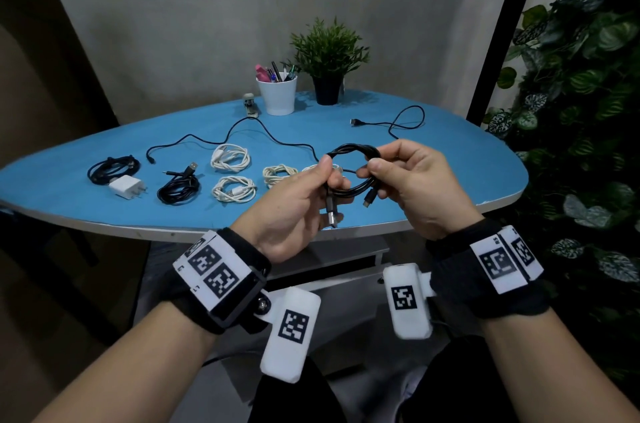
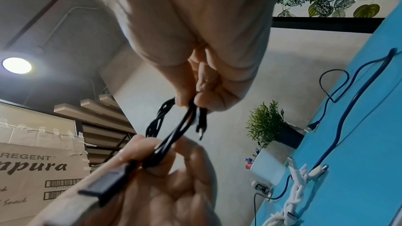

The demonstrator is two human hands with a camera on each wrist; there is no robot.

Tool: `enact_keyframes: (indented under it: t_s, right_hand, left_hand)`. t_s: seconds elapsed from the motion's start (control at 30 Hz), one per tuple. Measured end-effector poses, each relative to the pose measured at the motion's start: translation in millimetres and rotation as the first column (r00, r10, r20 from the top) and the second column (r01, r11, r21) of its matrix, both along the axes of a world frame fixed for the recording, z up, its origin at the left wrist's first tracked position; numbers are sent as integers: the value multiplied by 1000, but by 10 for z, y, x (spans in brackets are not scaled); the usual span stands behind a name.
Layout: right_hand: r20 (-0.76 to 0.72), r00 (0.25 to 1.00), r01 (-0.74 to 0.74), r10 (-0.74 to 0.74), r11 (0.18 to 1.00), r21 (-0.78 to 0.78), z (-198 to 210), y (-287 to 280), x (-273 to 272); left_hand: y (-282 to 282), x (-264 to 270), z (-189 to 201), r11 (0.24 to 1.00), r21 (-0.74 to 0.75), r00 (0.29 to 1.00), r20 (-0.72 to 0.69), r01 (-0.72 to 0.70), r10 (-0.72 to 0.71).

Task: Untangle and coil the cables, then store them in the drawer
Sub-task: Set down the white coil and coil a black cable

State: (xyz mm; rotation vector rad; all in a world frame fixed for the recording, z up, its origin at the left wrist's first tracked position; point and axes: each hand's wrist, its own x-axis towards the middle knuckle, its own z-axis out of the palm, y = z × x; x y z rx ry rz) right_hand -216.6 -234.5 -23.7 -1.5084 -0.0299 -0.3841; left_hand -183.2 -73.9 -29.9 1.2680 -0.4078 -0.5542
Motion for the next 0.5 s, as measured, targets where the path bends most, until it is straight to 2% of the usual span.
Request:
enact_keyframes:
  t_s: [0.1, 0.2, 0.27, 0.37, 0.5]
  right_hand:
    - [-5, 1000, 13, -13, 1000, -8, 20, 0, -1]
    - [-18, 1000, 16, -16, 1000, 20, 37, -37, -7]
    - [-49, 999, 13, -11, 998, 55, 40, -58, -6]
    - [-113, 993, 35, -28, 997, 65, 30, -94, 3]
    - [-173, 984, 63, -46, 994, 92, 5, -118, 25]
  left_hand:
    - [-17, -24, -28, 1000, -5, 1000, 25, 17, -17]
    - [-28, -6, -72, 998, 35, 980, 197, -46, 38]
    - [-43, 15, -104, 984, 33, 936, 314, -175, 156]
    - [-63, 37, -127, 944, -25, 860, 406, -329, 310]
    - [-50, 63, -139, 934, -59, 805, 491, -351, 334]
